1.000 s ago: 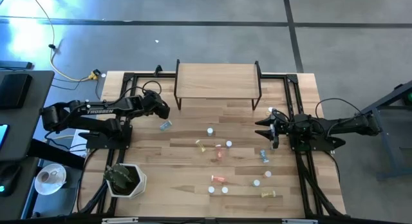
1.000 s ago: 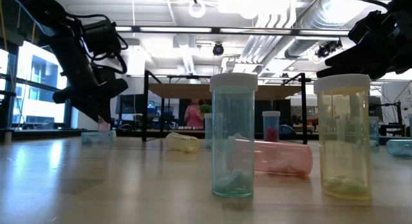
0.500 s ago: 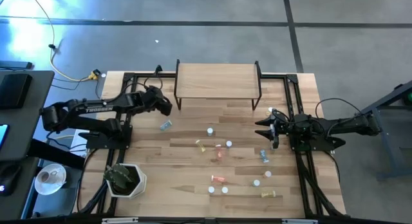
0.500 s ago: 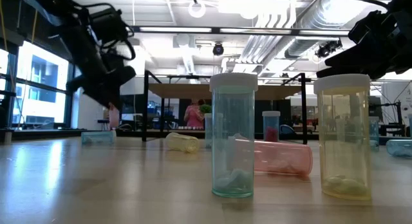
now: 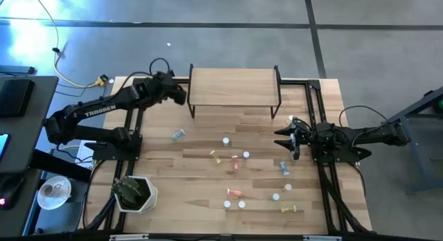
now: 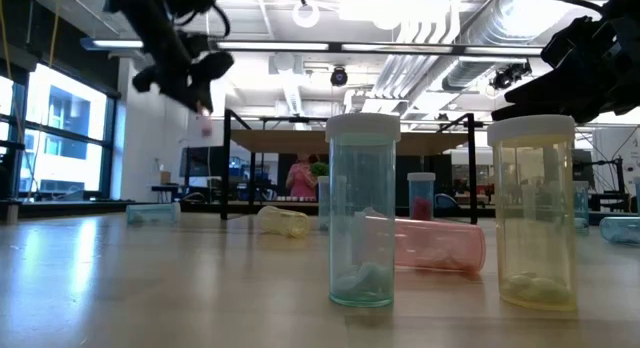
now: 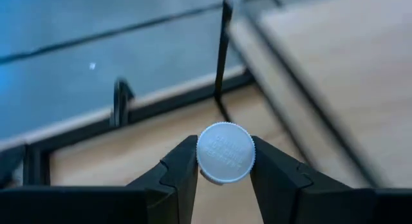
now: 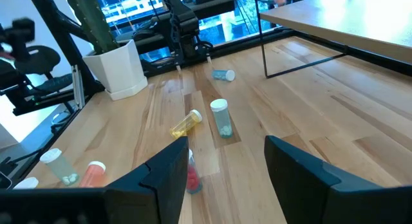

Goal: Pick and place medicine bottles onto shelf by color
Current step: Put the pink pill bottle on the shelf

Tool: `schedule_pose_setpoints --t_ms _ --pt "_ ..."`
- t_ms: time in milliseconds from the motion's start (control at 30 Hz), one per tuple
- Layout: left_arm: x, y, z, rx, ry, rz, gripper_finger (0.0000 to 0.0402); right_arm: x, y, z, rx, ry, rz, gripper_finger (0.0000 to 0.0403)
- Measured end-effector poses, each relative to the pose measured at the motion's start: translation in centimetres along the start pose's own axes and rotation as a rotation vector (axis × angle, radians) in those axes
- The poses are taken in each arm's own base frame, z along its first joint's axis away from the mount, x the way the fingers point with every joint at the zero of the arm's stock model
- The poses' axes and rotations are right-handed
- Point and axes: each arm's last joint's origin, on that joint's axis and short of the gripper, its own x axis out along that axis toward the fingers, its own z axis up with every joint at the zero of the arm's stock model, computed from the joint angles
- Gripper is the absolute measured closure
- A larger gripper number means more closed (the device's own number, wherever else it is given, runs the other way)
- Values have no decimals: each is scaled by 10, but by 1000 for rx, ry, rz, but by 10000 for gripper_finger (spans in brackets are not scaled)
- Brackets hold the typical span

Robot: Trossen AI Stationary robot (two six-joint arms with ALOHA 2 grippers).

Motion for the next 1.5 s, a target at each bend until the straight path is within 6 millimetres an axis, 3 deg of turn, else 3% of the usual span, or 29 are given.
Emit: schedule_pose_setpoints --t_ms 433,800,1000,1233,1500 --pt "-50 -7 85 83 -324 -97 286 0 0 0 0 0 0 208" --pt "-36 -31 154 315 -371 -162 286 0 0 0 0 0 0 208" --pt "-12 -42 154 355 -213 -188 286 0 0 0 0 0 0 208" --pt "23 -57 135 390 -19 -266 286 0 0 0 0 0 -1 208" --pt "47 -61 121 444 113 -251 286 0 0 0 0 0 0 208"
